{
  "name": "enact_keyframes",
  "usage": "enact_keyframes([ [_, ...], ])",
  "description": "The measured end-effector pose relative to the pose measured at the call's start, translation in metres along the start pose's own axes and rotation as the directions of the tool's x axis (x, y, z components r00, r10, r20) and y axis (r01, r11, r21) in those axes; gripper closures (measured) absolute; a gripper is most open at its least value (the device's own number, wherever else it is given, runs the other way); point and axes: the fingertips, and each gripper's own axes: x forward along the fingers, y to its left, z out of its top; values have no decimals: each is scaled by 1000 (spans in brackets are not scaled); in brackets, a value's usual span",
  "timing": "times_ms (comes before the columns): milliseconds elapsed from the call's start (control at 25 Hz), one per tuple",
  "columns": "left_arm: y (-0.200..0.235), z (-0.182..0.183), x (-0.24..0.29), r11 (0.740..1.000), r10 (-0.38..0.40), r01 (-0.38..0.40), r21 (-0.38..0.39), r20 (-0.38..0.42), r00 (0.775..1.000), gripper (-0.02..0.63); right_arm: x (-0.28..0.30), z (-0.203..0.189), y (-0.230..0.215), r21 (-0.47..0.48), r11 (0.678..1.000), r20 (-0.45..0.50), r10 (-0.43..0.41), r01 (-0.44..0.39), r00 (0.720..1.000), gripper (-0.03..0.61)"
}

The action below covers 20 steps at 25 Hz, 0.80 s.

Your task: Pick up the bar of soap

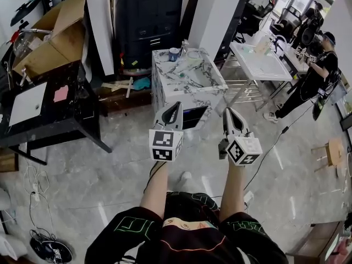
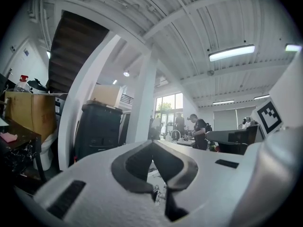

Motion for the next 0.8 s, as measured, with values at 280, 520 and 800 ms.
enact_keyframes([
  [280, 5, -6, 6, 998, -38, 37, -41, -23, 999, 607, 11, 11, -3, 17, 1000, 24, -10, 9, 1000, 574],
  [520, 26, 6, 12, 996, -13, 15, -84, 25, 1000, 607, 27, 34, 5, -36, 999, 55, 24, -22, 998, 574],
  [800, 29, 17, 31, 995, -34, 40, -95, 70, 997, 607, 34, 49, -9, -57, 998, 89, 14, -9, 996, 574],
])
